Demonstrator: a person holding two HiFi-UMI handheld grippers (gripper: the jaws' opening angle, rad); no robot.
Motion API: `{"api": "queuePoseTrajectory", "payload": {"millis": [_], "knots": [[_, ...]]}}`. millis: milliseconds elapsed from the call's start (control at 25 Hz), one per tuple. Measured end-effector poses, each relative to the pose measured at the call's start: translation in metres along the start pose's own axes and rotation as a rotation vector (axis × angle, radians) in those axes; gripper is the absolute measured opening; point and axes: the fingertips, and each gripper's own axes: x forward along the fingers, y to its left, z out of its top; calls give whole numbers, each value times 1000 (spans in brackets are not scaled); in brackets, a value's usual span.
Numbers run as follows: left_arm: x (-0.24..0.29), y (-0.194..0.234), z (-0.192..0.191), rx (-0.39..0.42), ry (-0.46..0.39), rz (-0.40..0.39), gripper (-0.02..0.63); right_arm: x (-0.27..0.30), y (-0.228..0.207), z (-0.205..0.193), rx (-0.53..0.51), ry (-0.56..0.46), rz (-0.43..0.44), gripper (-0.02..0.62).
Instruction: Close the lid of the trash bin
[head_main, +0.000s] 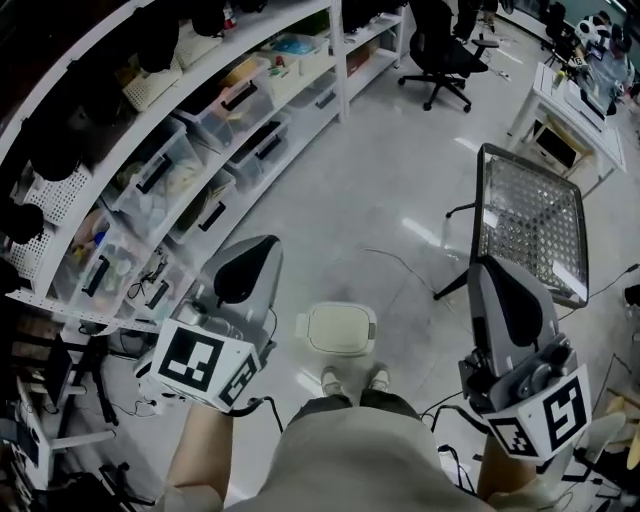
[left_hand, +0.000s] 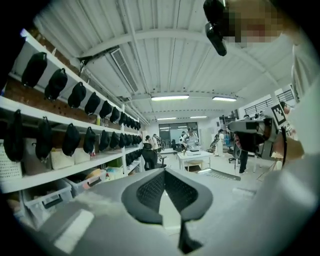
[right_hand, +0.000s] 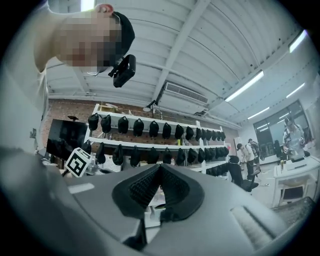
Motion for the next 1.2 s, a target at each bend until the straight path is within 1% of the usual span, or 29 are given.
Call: {"api": "queuePoseTrajectory", "payload": {"millis": [240, 360, 520, 600, 720, 880, 1040, 1200], "knots": [[-24, -1, 42, 94, -71, 54, 2, -4, 7, 22, -41, -35, 37, 3], [-35, -5, 51, 128, -94, 71, 2, -2, 13, 28, -81, -40, 61, 3], [-44, -11, 56, 155, -136, 93, 2, 2, 21, 29, -85, -40, 104, 3], [-45, -14, 50, 154, -126, 103, 2, 4, 24, 23, -78, -24, 126, 3], [-43, -16, 37, 133, -80, 114, 2, 7, 26, 11, -75, 5, 149, 3], [-41, -18, 24, 102, -60, 124, 2, 8, 19, 2, -78, 20, 141, 3], [-43, -20, 24, 105, -53, 128, 2, 12, 18, 1, -100, 24, 151, 3], [-42, -22, 23, 110, -36, 136, 2, 11, 9, 4, -105, 15, 132, 3]]}}
